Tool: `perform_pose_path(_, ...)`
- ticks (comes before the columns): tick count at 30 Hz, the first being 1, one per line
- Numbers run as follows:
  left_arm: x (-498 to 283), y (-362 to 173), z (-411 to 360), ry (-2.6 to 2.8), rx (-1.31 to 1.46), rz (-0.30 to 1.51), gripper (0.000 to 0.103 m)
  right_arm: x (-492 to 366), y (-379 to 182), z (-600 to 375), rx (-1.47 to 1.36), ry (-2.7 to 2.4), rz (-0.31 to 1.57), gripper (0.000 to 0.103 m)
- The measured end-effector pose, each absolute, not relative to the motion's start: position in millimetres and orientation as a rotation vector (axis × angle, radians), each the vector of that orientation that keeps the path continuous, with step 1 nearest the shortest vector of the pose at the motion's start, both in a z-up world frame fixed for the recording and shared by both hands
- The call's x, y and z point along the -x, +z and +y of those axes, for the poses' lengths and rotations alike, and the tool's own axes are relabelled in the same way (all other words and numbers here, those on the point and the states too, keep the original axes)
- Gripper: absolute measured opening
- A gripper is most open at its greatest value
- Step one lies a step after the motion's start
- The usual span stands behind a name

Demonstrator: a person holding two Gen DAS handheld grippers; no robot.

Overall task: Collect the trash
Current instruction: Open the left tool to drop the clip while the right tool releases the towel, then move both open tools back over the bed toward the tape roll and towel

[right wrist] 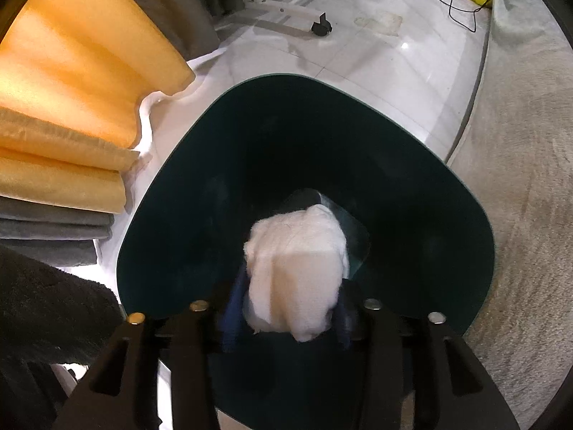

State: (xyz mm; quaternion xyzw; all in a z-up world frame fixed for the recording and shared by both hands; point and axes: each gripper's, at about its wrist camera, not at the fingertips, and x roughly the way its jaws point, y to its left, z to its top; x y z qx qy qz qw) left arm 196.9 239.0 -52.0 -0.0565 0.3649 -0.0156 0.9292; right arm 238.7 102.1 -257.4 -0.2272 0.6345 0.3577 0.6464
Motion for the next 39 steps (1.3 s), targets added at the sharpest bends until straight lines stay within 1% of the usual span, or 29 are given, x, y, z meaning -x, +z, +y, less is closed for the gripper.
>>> perform_pose_path(1,-197,-47,239,-0.03,0.12,0.732,0.049,-236,-259,103,0.532,0.821,1.455,0.069)
perform_pose_path(2,-197,-44,238,-0.028,0.123,0.72,0.049,-235,-258,103,0.536,0.825,1.454,0.071)
perform_pose_path(4,-198,-37,238,-0.024,0.142,0.695,0.049,-233,-257,103,0.531,0.829,1.46,0.072)
perform_pose_path(8,-198,-21,231,-0.01,0.136,0.647,0.049,-232,-247,100,0.496,0.843,1.467,0.08)
perform_pose_path(12,-202,-8,223,-0.013,0.145,0.604,0.05,-237,-226,96,0.439,0.849,1.421,0.081)
perform_pose_path(15,-206,-2,216,-0.007,0.154,0.588,0.053,-242,-204,86,0.388,0.845,1.363,0.082)
perform_pose_path(16,-208,0,214,-0.003,0.154,0.587,0.056,-243,-198,83,0.373,0.842,1.344,0.083)
perform_pose_path(19,-213,4,205,0.002,0.154,0.577,0.059,-250,-174,68,0.309,0.85,1.27,0.087)
perform_pose_path(22,-217,9,192,-0.003,0.159,0.564,0.063,-256,-150,49,0.264,0.84,1.189,0.087)
perform_pose_path(24,-220,12,183,-0.012,0.161,0.559,0.064,-259,-135,35,0.236,0.829,1.135,0.087)
perform_pose_path(26,-223,15,172,-0.02,0.163,0.555,0.069,-263,-122,20,0.211,0.816,1.083,0.087)
perform_pose_path(29,-226,20,156,-0.047,0.171,0.546,0.073,-269,-104,-7,0.192,0.782,1.005,0.087)
perform_pose_path(34,-231,27,125,-0.07,0.15,0.521,0.079,-279,-87,-57,0.143,0.697,0.91,0.088)
perform_pose_path(37,-235,28,107,-0.074,0.129,0.528,0.08,-283,-78,-81,0.14,0.646,0.864,0.089)
perform_pose_path(39,-236,26,96,-0.085,0.111,0.527,0.084,-286,-68,-103,0.15,0.602,0.821,0.09)
